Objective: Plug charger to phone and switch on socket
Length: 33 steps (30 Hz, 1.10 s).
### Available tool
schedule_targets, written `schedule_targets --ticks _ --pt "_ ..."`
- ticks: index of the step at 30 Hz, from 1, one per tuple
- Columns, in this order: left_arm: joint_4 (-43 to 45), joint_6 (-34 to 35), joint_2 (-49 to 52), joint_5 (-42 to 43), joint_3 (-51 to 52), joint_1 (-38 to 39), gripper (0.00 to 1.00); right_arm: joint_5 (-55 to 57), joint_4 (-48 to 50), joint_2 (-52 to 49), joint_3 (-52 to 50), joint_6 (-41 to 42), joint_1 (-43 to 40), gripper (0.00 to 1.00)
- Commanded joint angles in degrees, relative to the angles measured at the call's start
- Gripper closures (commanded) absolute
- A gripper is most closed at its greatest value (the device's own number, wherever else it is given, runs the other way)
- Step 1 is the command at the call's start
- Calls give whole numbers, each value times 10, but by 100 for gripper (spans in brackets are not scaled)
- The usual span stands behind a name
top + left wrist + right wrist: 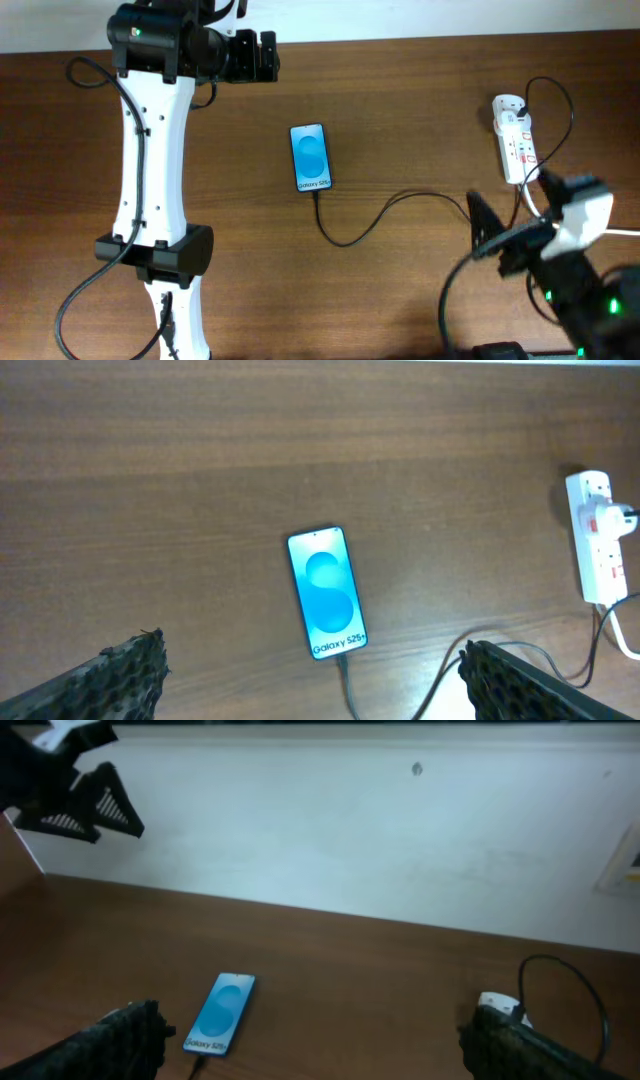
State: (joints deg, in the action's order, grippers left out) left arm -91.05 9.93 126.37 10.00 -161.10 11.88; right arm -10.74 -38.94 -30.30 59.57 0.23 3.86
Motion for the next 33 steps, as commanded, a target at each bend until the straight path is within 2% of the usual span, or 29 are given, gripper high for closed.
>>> schedule_targets --ticks 1,4,15,24,27,33 --pt "0 -5 8 -4 1 0 1 34 40 53 -52 0 1 2" --pt "0 -5 8 -4 1 0 1 39 97 83 -101 0 -8 2" --pt "0 -5 8 -4 1 0 1 35 407 216 -366 2 -21 1" --pt "0 -5 8 -4 1 0 1 34 572 301 -508 2 -20 2" --pt "0 -5 8 -4 1 0 1 30 608 301 -536 2 -20 2" --pt "0 -5 8 -4 1 0 1 30 614 301 -579 2 -20 2"
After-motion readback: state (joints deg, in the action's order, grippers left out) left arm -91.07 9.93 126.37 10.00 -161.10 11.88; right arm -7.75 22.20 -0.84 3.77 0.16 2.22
